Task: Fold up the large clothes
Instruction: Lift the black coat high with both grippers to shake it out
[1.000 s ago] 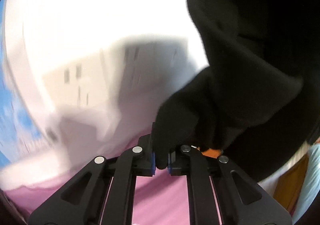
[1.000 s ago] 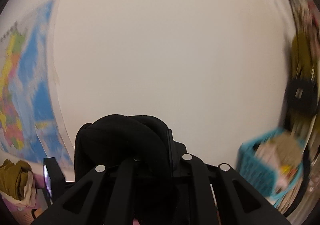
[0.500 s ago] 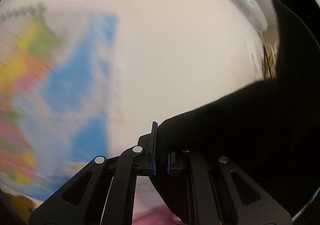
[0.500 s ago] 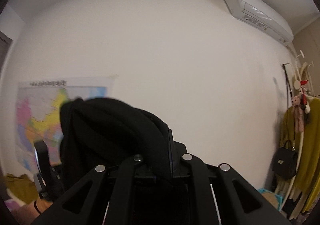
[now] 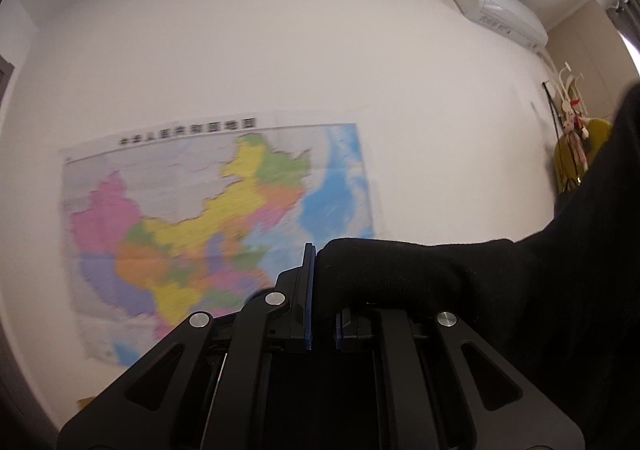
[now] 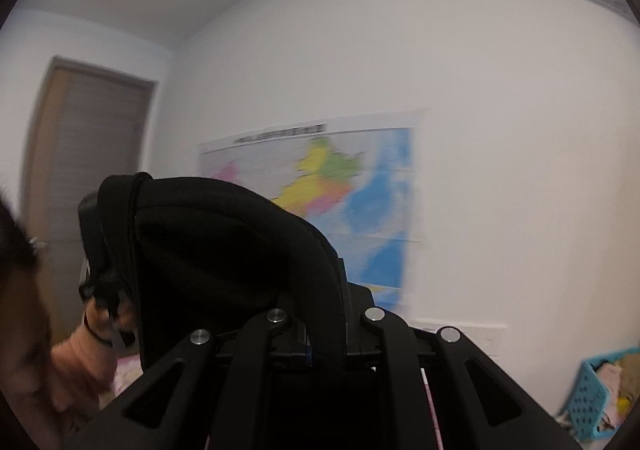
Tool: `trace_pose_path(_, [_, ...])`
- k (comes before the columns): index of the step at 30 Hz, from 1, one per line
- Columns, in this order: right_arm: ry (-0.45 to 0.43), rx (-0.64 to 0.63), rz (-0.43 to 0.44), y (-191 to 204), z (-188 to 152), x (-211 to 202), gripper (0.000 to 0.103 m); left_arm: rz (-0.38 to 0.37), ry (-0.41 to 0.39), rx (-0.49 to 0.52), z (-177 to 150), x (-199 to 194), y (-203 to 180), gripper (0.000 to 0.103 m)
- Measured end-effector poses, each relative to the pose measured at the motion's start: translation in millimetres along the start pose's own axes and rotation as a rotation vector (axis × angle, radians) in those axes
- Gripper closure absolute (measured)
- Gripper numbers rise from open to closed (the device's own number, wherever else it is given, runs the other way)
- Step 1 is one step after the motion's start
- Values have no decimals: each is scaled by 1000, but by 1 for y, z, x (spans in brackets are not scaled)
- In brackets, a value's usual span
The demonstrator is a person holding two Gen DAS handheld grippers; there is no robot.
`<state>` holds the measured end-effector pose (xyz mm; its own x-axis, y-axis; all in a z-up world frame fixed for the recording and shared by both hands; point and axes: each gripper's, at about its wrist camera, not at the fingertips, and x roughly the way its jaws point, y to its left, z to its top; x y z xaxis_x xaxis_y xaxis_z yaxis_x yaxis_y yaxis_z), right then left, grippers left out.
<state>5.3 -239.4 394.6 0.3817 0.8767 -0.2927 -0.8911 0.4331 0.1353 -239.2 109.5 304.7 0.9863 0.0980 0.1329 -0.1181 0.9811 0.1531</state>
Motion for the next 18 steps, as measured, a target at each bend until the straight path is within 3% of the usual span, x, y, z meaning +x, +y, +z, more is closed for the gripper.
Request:
trace_pose_path(4, [30, 64, 79, -6, -18, 32, 94, 76, 79, 20, -10, 1, 15, 95])
trace_pose_path(9, [217, 212, 105, -68, -91, 135, 94, 115, 324, 13, -81, 67, 25, 95])
trace_pose_path(11, [338, 288, 112, -89, -133, 182, 94, 116, 474, -28, -134, 105, 30, 95])
trace_pose_path(14, [561, 344, 53, -110, -218, 261, 94, 118, 685, -62, -224, 158, 32, 95])
trace_pose_path(18, [776, 411, 7, -121, -310, 326, 94, 93, 967, -127, -331, 203, 34, 96])
